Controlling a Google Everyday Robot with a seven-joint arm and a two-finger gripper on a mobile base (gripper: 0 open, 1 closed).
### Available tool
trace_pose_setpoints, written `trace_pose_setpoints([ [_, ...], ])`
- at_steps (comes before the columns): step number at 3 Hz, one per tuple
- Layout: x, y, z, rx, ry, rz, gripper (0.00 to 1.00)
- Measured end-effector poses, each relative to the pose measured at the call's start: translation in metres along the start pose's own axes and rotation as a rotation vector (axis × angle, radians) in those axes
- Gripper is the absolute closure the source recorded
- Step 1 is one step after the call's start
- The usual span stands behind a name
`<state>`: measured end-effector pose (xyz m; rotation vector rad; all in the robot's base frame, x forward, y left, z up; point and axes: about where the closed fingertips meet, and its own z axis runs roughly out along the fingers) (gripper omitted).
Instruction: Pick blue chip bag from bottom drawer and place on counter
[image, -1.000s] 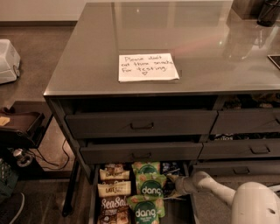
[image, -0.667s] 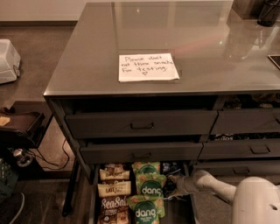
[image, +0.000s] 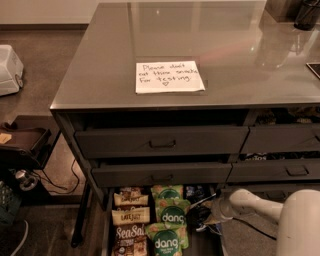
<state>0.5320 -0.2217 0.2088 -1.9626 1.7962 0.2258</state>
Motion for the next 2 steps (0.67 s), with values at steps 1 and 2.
trace_pose_setpoints([
  [1,-0.019,-0.010,-0.047,0.016,-0.068,0.030,1.00],
  [2,-0.052,-0.023,-0.088,0.059,-0.203,0.044,1.00],
])
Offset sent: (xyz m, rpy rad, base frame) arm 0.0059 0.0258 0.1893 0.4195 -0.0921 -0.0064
